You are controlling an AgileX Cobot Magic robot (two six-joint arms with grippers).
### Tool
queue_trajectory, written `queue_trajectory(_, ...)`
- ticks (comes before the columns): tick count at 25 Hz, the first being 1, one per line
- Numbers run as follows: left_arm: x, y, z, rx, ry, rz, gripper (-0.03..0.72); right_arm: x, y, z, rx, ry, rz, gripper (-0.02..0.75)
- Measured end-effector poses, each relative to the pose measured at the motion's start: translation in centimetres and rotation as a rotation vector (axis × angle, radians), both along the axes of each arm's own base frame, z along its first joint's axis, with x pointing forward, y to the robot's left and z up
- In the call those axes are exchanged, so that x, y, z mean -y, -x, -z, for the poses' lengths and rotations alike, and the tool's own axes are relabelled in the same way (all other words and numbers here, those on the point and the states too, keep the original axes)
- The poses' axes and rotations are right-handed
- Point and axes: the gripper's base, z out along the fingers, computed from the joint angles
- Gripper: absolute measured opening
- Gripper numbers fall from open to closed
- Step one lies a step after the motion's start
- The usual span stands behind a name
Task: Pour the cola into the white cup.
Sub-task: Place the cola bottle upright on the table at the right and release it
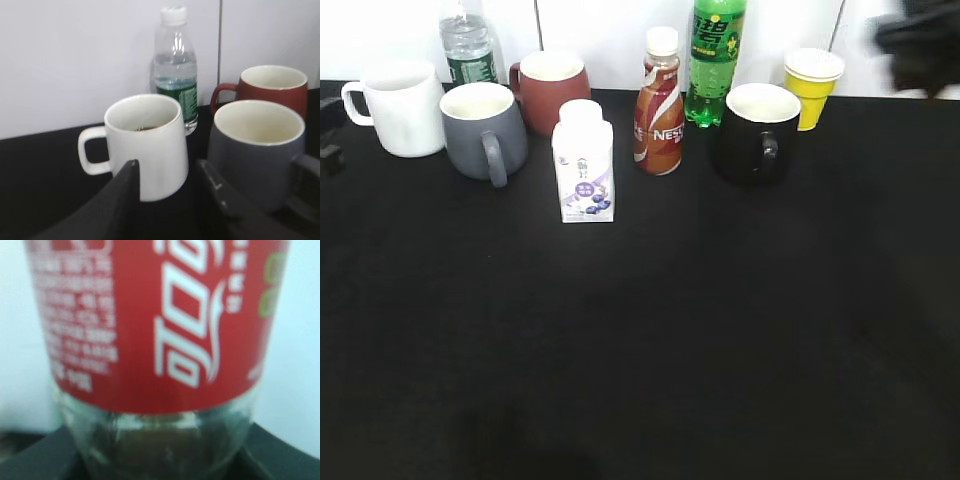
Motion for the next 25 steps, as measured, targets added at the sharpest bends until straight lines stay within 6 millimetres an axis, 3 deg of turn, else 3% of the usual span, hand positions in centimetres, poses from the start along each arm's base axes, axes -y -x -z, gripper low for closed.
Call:
queue_trajectory(2, 0.0, 0.0, 0.1, -0.014, 0.014, -0.004, 0.279, 2.8, -0.9, 0.4, -0.02, -0.016, -0.026, 0.385)
queue_trajectory(5, 0.2, 0.1, 0.1, -0.027, 0.025, 0.019, 0.279, 5.5, -3.1, 3.5, -0.082, -0.023, -0.138, 0.385)
queue_trajectory(9, 0.7, 0.3, 0.2, -0.046, 0.033, 0.074, 0.279, 5.4, -7.9, 7.4, -0.054, -0.018, -0.244, 0.385)
queue_trajectory(14, 0.7, 0.3, 0.3, -0.048, 0.036, 0.078, 0.279, 5.1, -11.7, 15.3, -0.119, -0.039, -0.294, 0.385)
queue_trajectory(17, 0.7, 0.3, 0.3, -0.048, 0.035, 0.079, 0.279, 4.9, -12.5, 16.2, -0.087, -0.039, -0.316, 0.411)
queue_trajectory(20, 0.7, 0.3, 0.3, -0.048, 0.035, 0.079, 0.279, 5.0, -12.5, 16.3, -0.088, -0.037, -0.309, 0.609)
queue_trajectory(23, 0.7, 0.3, 0.3, -0.049, 0.035, 0.08, 0.279, 5.0, -12.2, 16.3, -0.092, -0.012, -0.305, 0.638)
queue_trajectory(25, 0.7, 0.3, 0.3, -0.049, 0.035, 0.08, 0.279, 4.9, -10.9, 15.7, -0.106, -0.004, -0.304, 0.639)
